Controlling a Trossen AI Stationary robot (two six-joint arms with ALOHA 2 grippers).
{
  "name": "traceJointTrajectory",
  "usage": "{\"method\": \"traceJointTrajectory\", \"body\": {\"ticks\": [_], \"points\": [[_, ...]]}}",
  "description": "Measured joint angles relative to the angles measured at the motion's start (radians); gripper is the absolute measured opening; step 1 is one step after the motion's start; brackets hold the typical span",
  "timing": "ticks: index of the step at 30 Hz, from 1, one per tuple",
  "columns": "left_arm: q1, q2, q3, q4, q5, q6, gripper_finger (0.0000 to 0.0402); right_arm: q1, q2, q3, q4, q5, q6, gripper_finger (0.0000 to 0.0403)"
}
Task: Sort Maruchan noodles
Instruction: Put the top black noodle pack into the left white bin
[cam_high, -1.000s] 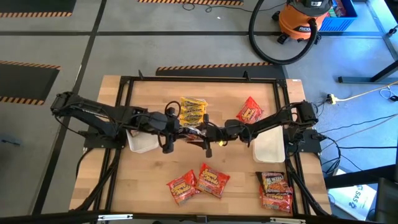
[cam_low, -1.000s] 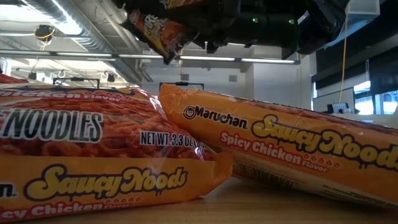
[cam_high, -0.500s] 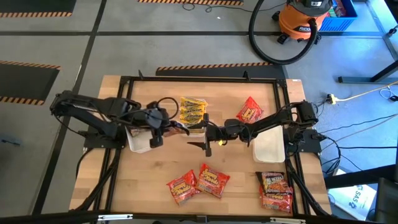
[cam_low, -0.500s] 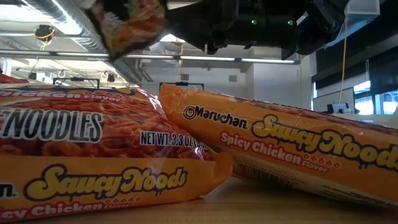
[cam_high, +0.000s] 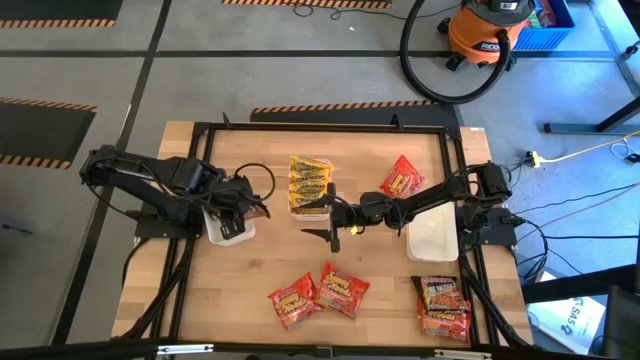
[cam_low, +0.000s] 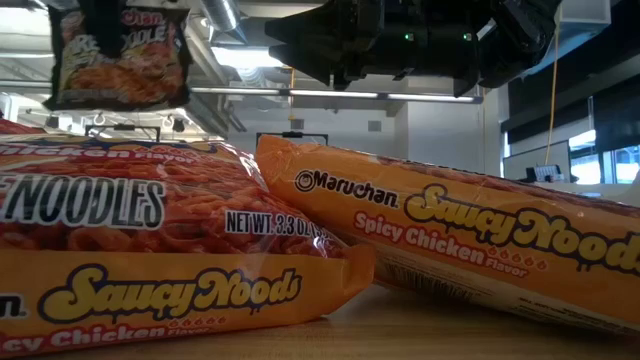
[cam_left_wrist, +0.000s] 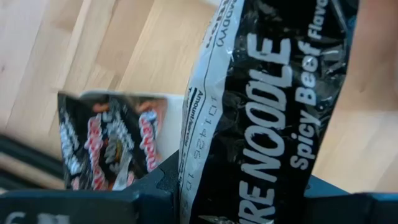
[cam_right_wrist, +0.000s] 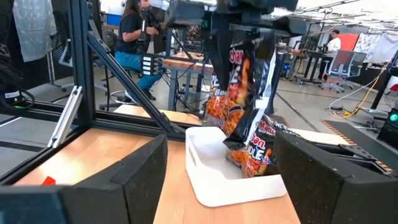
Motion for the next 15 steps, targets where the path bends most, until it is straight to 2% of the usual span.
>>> {"method": "traceJointTrajectory", "body": {"ticks": [5,15], "points": [[0.001,0.0,-0.031,-0.059,0.003,-0.041,0.0132,0.0,0.0,0.0,0.0,0.0,0.002,0.0275],[0.001,-0.038,-0.158,-0.052,0.003,-0.062,0.0132,0.0,0.0,0.0,-0.002,0.0,0.002,0.0275]]}}
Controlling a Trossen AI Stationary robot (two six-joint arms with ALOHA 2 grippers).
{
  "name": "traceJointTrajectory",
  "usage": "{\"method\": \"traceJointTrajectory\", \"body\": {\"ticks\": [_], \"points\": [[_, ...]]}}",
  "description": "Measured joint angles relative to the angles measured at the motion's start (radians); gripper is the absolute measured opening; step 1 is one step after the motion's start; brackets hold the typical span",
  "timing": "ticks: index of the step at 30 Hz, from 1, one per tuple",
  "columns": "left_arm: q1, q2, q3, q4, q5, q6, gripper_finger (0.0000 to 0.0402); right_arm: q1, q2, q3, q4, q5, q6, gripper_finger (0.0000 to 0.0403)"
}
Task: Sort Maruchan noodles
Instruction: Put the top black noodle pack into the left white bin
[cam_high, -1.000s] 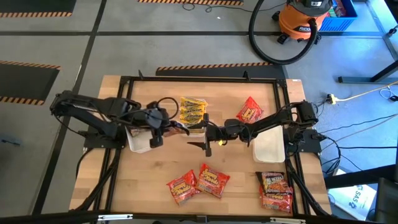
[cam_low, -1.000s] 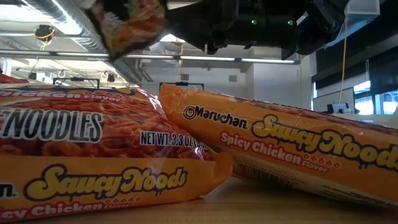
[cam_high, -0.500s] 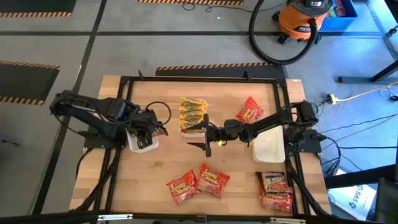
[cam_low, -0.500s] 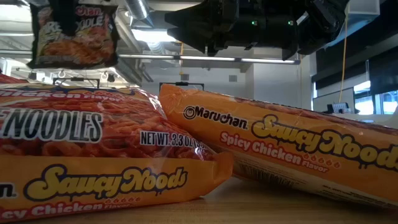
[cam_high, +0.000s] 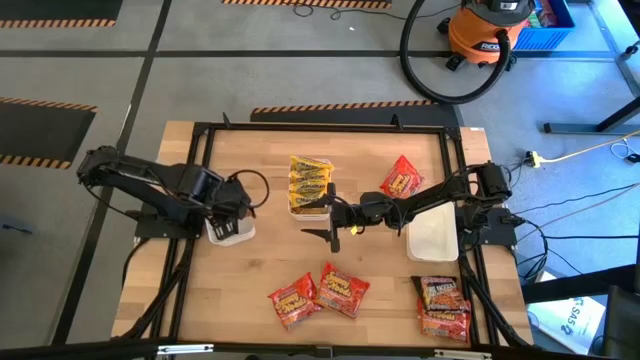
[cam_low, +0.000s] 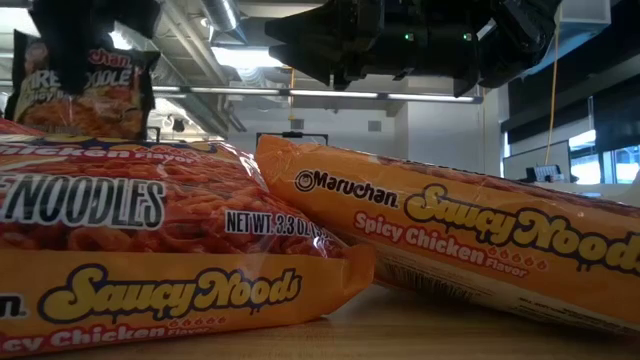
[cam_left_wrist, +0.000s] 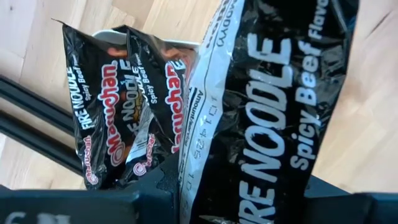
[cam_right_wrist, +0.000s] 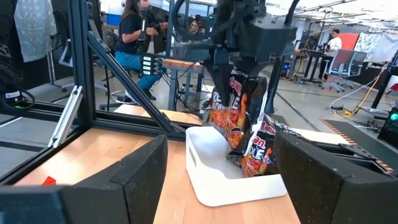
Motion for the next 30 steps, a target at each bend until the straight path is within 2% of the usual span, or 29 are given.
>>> {"method": "traceJointTrajectory", "body": {"ticks": [13,30], "points": [[0.0,-0.009,-0.138,0.059,-0.004,0.0,0.0132,0.0,0.0,0.0,-0.002,0.0,0.0,0.0275],[0.053,-0.008,-0.359,0.242,-0.032,0.022,0.0132,0.0,0.0,0.0,-0.001,0.0,0.0,0.0275]]}}
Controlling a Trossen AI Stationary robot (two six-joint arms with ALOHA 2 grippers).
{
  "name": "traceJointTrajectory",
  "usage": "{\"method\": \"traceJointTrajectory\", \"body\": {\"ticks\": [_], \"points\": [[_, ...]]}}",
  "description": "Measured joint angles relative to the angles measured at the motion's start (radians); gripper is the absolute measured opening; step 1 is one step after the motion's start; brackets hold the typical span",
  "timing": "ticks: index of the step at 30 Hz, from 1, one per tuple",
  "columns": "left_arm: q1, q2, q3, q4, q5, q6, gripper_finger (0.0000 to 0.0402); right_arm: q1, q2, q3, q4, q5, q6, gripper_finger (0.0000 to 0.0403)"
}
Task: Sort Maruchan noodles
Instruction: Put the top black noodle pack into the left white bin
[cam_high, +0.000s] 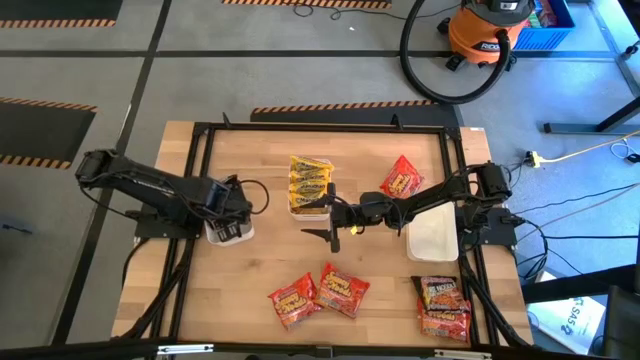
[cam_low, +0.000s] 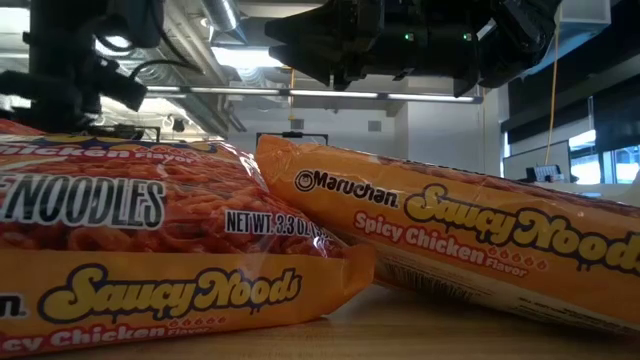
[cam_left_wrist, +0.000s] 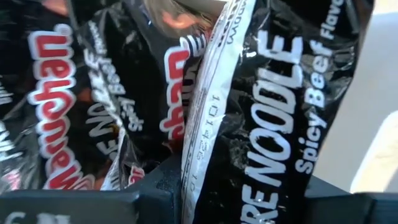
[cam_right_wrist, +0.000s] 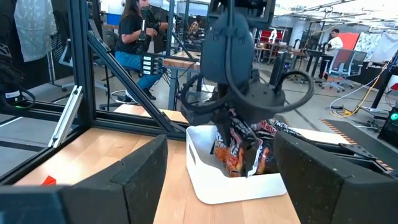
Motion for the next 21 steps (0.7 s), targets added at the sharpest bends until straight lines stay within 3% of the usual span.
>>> {"method": "traceJointTrajectory", "body": {"ticks": [7,13,21], "points": [[0.0,0.0,-0.045,0.055,-0.053,0.025,0.0138,0.0,0.0,0.0,0.0,0.0,0.0,0.0275],[0.0,0.0,-0.045,0.059,-0.035,0.015,0.0165,0.0,0.0,0.0,0.0,-0.008,0.0,0.0275],[0.0,0.0,0.048,-0.024,-0.013,0.039,0.0192,0.0,0.0,0.0,0.0,-0.008,0.0,0.0275]]}}
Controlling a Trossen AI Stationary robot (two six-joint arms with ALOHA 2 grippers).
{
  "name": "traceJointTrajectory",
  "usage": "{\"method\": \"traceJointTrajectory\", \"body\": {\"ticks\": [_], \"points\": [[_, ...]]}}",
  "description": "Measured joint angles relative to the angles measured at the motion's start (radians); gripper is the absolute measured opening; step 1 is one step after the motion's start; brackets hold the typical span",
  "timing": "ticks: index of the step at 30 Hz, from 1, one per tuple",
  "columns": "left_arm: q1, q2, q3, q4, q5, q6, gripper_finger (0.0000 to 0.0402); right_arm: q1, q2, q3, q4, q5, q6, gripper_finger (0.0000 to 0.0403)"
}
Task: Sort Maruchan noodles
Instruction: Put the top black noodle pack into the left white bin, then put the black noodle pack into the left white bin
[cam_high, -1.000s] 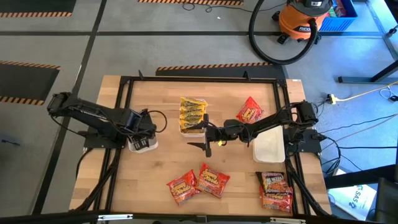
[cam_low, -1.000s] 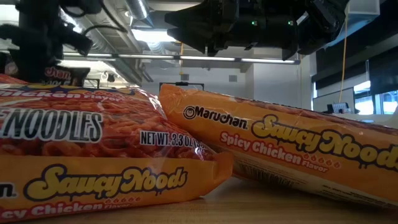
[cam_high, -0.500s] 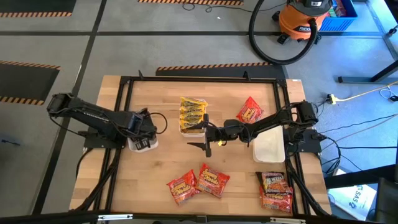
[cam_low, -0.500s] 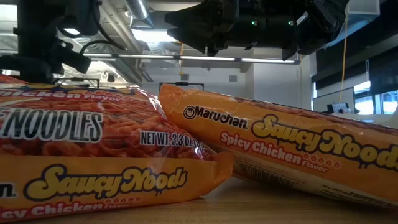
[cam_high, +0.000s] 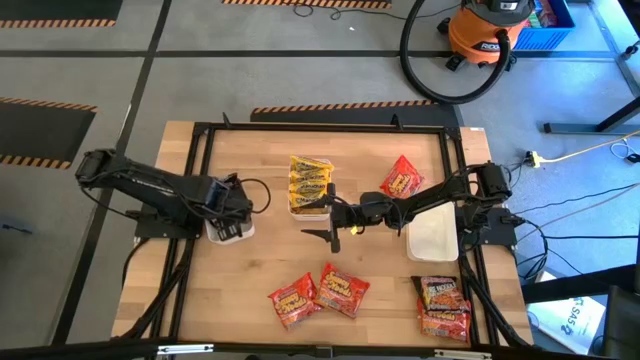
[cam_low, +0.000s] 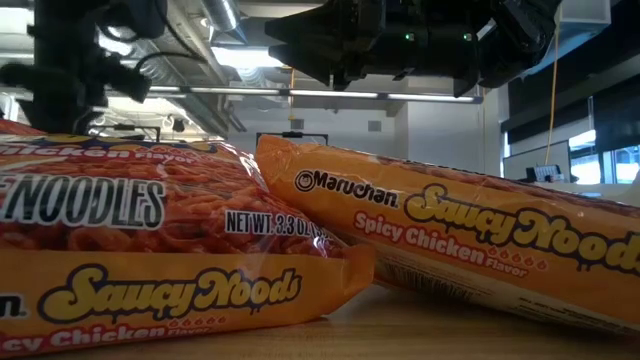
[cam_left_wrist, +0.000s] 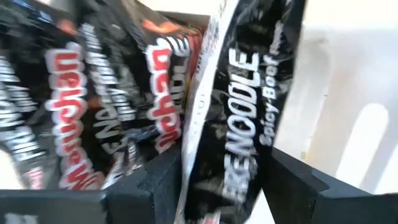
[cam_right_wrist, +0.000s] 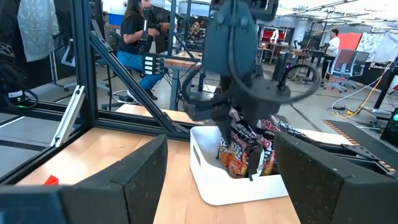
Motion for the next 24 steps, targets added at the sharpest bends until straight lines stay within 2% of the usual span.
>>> {"method": "traceJointTrajectory", "body": {"ticks": [7,12,15,24], "points": [[0.0,0.0,0.148,-0.124,-0.07,0.003,0.0191,0.0,0.0,0.0,0.0,0.0,0.0,0.0275],[-0.004,0.0,0.22,-0.051,-0.082,0.05,0.019,0.0,0.0,0.0,-0.006,0.0,0.0,0.0275],[-0.021,-0.001,0.215,0.114,-0.082,0.125,0.019,0.0,0.0,0.0,-0.006,0.0,0.0,0.0275],[-0.087,0.0,0.084,0.835,-0.08,0.47,0.019,0.0,-0.015,0.0,-0.097,0.008,0.051,0.0275]]}}
